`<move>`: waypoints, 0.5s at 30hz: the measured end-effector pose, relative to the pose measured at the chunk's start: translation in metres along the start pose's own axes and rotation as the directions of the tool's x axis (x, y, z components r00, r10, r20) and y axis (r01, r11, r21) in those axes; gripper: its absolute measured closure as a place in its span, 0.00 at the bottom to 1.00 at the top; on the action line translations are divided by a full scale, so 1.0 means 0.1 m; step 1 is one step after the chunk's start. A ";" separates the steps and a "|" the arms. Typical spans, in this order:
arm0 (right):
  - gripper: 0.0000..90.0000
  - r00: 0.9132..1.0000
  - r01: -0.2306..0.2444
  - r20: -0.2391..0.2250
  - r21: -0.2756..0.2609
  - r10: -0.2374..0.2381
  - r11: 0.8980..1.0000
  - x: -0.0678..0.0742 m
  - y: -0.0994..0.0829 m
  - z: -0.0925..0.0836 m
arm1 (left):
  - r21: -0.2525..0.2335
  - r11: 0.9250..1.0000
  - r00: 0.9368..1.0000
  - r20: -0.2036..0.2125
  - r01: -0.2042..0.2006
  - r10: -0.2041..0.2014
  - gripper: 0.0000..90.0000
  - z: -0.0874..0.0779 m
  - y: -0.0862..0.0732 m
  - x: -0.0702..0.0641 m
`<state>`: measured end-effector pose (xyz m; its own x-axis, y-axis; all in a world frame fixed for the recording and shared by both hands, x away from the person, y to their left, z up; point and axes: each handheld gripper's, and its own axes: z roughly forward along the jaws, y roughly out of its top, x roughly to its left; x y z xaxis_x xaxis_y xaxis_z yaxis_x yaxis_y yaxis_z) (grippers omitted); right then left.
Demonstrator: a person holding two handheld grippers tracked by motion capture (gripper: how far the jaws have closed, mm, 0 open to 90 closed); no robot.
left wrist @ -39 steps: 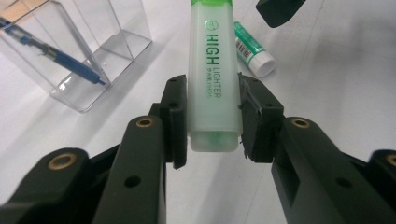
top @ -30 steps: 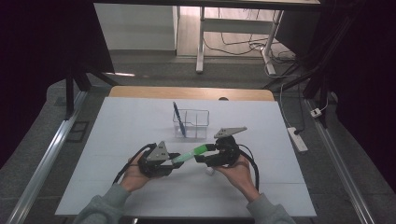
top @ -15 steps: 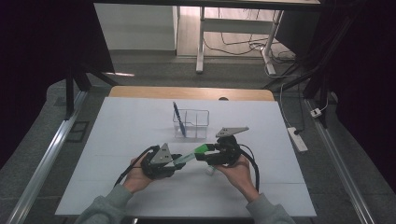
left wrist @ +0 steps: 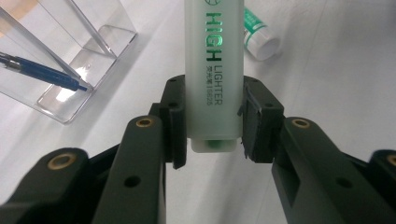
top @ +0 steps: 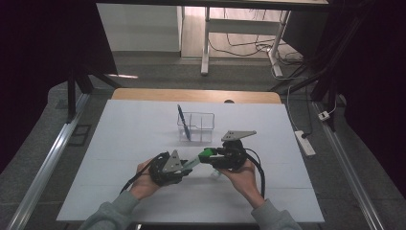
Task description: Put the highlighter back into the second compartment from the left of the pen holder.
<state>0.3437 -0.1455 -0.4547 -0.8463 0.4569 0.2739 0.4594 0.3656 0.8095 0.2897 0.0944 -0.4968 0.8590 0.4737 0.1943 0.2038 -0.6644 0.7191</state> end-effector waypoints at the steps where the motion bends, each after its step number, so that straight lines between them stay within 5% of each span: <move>1: 0.64 1.000 0.002 0.000 -0.004 -0.002 1.000 0.01 0.00 0.00 | 0.000 1.000 1.000 -0.001 0.002 -0.002 0.72 0.01 0.00 0.00; 15: 0.75 0.997 -0.025 -0.072 -0.038 0.022 0.999 -0.01 0.01 -0.01 | 0.006 1.000 1.000 -0.014 0.001 -0.001 0.72 0.06 0.02 -0.02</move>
<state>0.3442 -0.1464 -0.4536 -0.8531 0.4054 0.3285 0.4698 0.3226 0.8217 0.2916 0.0889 -0.5003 0.8520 0.4825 0.2030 0.2073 -0.6671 0.7155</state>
